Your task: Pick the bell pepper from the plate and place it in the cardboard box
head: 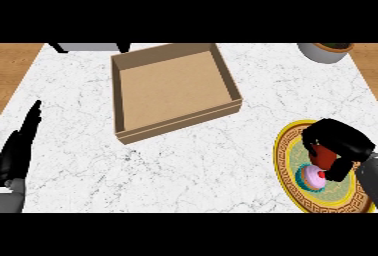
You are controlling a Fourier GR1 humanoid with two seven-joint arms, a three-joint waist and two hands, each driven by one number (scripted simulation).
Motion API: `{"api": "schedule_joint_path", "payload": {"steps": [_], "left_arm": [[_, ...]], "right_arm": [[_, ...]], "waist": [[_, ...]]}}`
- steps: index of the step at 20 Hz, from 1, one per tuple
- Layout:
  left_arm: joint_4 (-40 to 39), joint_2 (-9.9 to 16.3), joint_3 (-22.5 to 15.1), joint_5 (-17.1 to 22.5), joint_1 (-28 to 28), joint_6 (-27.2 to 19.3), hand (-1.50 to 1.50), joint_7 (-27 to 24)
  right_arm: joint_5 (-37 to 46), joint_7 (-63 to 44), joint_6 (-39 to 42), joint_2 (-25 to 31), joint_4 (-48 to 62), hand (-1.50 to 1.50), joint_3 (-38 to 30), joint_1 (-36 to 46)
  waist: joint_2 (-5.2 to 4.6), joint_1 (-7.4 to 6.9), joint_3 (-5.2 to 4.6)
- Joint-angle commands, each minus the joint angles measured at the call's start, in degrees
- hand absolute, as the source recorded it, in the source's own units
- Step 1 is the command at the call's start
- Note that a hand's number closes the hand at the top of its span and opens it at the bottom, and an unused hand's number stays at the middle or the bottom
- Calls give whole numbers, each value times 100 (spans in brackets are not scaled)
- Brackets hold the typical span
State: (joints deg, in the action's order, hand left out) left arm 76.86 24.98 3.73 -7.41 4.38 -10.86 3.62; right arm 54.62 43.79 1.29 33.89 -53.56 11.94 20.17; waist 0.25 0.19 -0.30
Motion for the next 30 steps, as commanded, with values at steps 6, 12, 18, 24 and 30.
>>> {"api": "schedule_joint_path", "payload": {"steps": [6, 12, 18, 24, 30], "left_arm": [[-141, 115, 270, 71, -233, -72, 0, 40], [-86, 67, 144, -21, -206, -57, 0, 11], [21, 131, 121, -45, 24, 27, 0, 211], [-87, -114, 38, -31, 103, 112, 0, -8], [-227, -93, 44, -168, 239, 184, 0, -101]], "right_arm": [[-88, -4021, -859, -1307, -291, 150, -1177, -392], [778, -6164, -1448, -2225, -1814, 150, -876, 91], [2212, -7820, -819, -3193, -3450, 150, 369, 524], [1613, -9198, 467, -3375, -3797, 150, 817, 1830], [706, -9571, -782, -3386, -2220, 150, 510, 3239]], "waist": [[164, 435, -18], [158, 286, -18], [90, 139, 7], [-13, -75, 25], [-50, -145, 28]]}}
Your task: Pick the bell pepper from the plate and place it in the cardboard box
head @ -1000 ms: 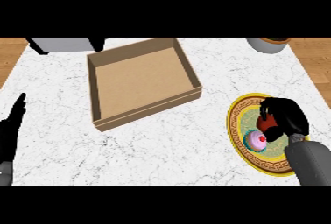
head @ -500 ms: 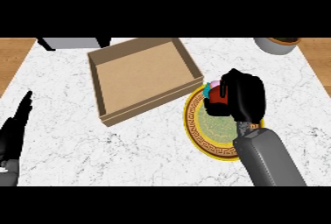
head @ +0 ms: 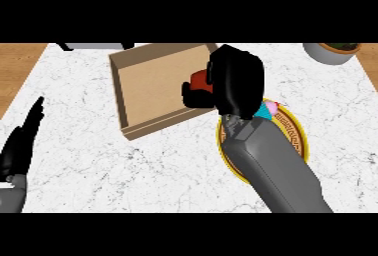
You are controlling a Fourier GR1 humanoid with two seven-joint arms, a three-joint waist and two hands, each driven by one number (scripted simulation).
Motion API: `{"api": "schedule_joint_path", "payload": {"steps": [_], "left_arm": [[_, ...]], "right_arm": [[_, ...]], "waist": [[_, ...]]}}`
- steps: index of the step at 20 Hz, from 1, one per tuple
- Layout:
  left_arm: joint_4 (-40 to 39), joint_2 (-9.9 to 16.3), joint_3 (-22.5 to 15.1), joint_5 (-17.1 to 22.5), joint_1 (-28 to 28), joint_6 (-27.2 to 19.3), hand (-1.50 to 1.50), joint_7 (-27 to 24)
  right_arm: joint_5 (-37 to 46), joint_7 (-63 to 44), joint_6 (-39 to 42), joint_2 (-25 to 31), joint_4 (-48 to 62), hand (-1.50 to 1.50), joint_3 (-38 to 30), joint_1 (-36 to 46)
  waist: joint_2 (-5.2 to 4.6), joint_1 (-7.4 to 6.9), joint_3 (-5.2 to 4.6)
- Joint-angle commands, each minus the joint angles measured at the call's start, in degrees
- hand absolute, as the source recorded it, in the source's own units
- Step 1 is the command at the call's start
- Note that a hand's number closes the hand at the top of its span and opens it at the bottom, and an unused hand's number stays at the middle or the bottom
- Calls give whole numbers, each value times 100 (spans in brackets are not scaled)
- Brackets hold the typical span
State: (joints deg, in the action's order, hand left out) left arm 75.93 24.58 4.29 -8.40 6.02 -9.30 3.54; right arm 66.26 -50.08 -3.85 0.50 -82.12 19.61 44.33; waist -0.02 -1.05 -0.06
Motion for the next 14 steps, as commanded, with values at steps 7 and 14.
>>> {"api": "schedule_joint_path", "payload": {"steps": [7, 14], "left_arm": [[-49, -215, -111, -185, 72, -43, 0, -177], [-150, -241, -131, -220, 476, 42, 0, 7]], "right_arm": [[-1339, 11, -1535, -49, 2844, 150, -810, 2102], [-2041, 741, -2474, -50, 4754, 150, -1071, 2895]], "waist": [[-72, -196, 2], [-132, -332, 0]]}}
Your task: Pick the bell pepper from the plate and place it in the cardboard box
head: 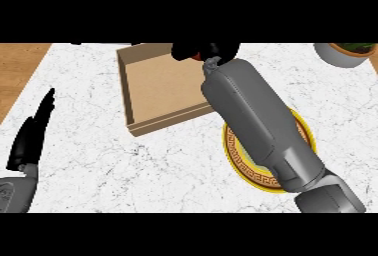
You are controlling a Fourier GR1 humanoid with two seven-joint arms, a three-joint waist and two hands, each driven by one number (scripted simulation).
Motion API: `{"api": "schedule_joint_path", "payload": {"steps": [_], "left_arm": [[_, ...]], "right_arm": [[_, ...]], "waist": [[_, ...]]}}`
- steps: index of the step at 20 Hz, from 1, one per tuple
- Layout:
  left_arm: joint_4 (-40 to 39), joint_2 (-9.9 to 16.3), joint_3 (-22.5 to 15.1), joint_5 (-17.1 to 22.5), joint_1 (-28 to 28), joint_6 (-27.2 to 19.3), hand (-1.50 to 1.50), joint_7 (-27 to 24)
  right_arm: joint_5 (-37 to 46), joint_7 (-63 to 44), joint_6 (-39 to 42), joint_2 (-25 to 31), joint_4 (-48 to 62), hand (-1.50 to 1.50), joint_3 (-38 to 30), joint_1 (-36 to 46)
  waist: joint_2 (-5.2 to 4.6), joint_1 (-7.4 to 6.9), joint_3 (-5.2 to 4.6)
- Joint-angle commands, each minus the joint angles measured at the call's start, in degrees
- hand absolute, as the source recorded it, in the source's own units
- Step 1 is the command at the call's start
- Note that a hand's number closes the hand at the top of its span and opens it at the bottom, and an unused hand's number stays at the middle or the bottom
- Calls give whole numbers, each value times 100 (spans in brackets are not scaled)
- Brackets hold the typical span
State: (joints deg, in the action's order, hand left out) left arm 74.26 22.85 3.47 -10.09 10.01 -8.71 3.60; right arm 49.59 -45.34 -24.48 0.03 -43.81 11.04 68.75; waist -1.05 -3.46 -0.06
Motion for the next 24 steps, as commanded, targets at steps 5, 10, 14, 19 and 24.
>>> {"api": "schedule_joint_path", "payload": {"steps": [5, 10, 14, 19, 24], "left_arm": [[-4, -155, -92, -119, -40, -79, 0, -87], [161, -15, -52, -13, -24, 139, 0, -114], [-10, -37, -79, -19, 275, 202, 0, -102], [-29, -84, -94, -95, 240, 124, 0, -75], [30, 29, 24, 16, 141, 255, 0, -77]], "right_arm": [[-319, 538, -452, -3, 1995, 150, -504, 857], [-627, 598, -994, -3, 2517, -150, -917, 726], [-1019, 929, -1352, -3, 2691, -150, -1168, 563], [-1107, 1522, -1548, -3, 2765, -150, -1353, 830], [-1215, 2216, -2448, -3, 2639, -150, -1455, 637]], "waist": [[-60, -127, -3], [-124, -301, 3], [-185, -366, 3], [-192, -356, 4], [-114, -266, 8]]}}
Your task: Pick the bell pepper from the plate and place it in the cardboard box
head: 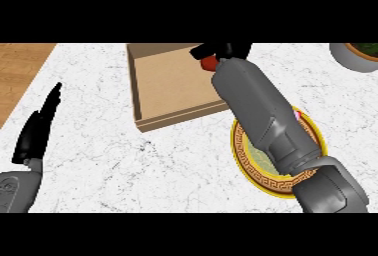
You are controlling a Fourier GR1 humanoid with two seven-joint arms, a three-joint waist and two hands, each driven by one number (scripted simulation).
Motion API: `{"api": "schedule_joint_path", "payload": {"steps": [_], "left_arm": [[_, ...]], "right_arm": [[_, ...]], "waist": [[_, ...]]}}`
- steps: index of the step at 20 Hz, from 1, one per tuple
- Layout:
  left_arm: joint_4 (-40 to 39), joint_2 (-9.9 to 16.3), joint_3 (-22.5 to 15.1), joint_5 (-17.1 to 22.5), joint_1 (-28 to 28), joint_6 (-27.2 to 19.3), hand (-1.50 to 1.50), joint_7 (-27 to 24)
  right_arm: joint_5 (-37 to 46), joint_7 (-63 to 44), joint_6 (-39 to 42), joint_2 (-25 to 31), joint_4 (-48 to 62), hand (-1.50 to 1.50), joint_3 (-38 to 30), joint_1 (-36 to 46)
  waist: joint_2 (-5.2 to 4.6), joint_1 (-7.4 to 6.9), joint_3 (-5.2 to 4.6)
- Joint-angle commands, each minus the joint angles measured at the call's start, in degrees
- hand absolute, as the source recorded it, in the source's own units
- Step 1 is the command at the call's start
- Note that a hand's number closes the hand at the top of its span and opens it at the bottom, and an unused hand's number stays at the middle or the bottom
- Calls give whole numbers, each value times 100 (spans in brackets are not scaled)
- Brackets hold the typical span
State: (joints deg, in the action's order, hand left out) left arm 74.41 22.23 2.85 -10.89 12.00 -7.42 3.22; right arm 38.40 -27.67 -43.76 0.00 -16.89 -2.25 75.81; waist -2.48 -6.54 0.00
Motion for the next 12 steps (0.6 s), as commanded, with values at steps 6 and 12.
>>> {"api": "schedule_joint_path", "payload": {"steps": [6, 12], "left_arm": [[-9, 2, 132, 33, -150, -30, 0, 63], [231, -7, 200, 13, -378, -63, 0, 235]], "right_arm": [[-613, 1205, -1215, 1, -495, -150, -605, -178], [-1421, 2455, -1045, 1, -1078, -150, -891, -864]], "waist": [[105, 246, 5], [186, 428, 8]]}}
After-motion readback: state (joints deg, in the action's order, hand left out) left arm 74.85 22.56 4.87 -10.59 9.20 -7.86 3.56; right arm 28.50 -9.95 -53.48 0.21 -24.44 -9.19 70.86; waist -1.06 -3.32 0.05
